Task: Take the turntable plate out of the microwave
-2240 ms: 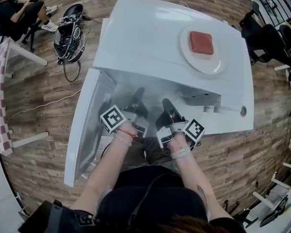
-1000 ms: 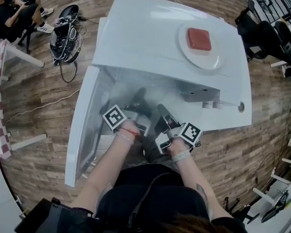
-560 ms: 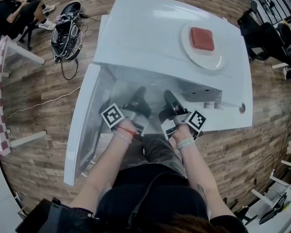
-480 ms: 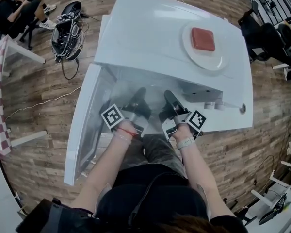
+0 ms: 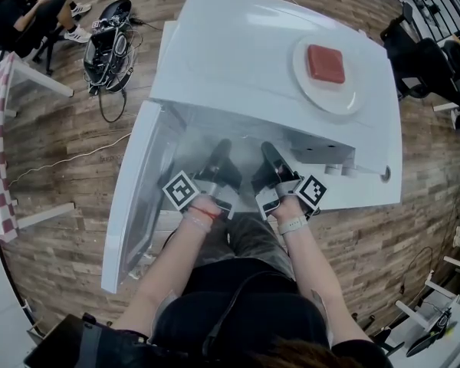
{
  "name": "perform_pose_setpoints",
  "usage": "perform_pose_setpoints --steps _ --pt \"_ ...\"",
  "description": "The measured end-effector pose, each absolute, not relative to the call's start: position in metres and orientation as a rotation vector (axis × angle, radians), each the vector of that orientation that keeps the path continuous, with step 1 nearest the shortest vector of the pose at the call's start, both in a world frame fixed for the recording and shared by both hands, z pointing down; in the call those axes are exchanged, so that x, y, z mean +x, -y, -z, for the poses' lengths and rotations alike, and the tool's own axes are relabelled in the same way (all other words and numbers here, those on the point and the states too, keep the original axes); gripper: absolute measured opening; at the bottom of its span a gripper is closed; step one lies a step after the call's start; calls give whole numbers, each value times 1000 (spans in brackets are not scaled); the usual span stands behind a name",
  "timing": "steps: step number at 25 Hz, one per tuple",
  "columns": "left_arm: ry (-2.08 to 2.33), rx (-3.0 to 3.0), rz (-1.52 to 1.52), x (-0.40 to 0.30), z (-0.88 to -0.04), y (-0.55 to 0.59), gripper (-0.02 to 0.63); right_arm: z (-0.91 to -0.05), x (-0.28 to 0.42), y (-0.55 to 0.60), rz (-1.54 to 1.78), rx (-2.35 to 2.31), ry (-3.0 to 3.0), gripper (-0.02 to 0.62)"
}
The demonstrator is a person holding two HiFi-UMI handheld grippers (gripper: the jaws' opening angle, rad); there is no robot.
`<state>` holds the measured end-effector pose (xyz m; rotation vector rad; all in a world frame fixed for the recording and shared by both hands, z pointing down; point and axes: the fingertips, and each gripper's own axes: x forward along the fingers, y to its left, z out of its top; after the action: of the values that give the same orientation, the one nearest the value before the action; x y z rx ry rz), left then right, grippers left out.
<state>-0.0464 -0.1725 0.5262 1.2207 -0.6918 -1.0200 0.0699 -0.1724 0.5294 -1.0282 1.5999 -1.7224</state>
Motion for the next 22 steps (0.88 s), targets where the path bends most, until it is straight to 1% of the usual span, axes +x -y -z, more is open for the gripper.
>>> perform_pose_setpoints --steps 3,9,22 --pt "715 1228 1024 -46 -528 175 41 -528 73 171 1683 -1068 -1602 44" --pt "727 1326 930 -43 -523 165 32 -524 74 155 1635 -1061 -1607 41" --pt "734 1333 909 -45 -524 145 31 -521 72 135 1578 -1014 -1624 38"
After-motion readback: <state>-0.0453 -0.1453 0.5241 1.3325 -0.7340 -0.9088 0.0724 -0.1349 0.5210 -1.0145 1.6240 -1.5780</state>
